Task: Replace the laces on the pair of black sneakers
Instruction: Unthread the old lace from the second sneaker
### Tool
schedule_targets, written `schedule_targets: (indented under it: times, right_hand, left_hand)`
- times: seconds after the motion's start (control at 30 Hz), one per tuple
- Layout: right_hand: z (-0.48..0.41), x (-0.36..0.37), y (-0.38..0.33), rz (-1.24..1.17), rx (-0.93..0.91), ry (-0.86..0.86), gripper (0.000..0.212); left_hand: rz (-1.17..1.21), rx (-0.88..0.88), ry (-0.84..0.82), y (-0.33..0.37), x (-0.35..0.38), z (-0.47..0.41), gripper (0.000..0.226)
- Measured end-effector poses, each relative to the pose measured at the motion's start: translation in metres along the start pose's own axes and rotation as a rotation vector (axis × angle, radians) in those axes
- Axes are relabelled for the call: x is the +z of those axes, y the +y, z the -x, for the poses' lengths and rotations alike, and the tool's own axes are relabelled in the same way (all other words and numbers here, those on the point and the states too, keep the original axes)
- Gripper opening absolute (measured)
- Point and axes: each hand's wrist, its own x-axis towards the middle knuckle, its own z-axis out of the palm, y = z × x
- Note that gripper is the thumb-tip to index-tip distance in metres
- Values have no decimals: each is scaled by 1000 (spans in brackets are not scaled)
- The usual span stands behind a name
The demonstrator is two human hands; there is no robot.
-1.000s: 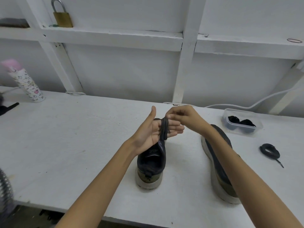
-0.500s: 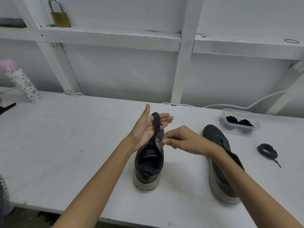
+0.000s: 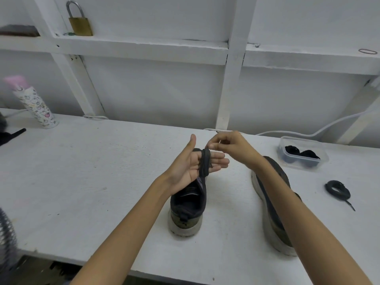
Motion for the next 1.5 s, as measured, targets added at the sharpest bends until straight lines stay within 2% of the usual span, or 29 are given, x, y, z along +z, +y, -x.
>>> schedule_targets:
  times: [0.1,0.2,0.33,0.5,0.67,0.73,0.9,1.07,1.23,1.37,1.5]
  right_hand:
    - [12,23,16,-123,82,13,25]
    - [26,43,22,-208,204,143,28]
    - [45,51,18,-173,152,287,44]
    - [59,57,17,-87,34,397,19]
    - [63,55,10,-147,68,466,8]
    - [64,53,6,-263,107,452,4]
    - [64,51,2,-547,198,342,11]
    - [60,45,3,-712,349,187,12]
    - [52,46,12,-957,465,47,25]
    - [47,50,18,-963,462,-15,8]
    - [42,53,20,-932,385,-28,24]
  left_hand:
    - [78,15,-17,6,2,0,89]
    - [168,21,-21,8,1,-2,89]
    - [225,37,-12,5,2,-2,81]
    - [299,101,135,0,4,-7,39]
    - [304,88,203,-3,4,-7,29]
    - [312,79,192,-2,3,-6,27]
    - [297,74,169,0,3,-7,27]
    - [166,30,185,-5,2,-5,37]
    - [61,7,193,-7,0,-7,41]
    - [20,-8,210,-7,-2,-7,42]
    - [24,-38,211,-5,-5,-7,48]
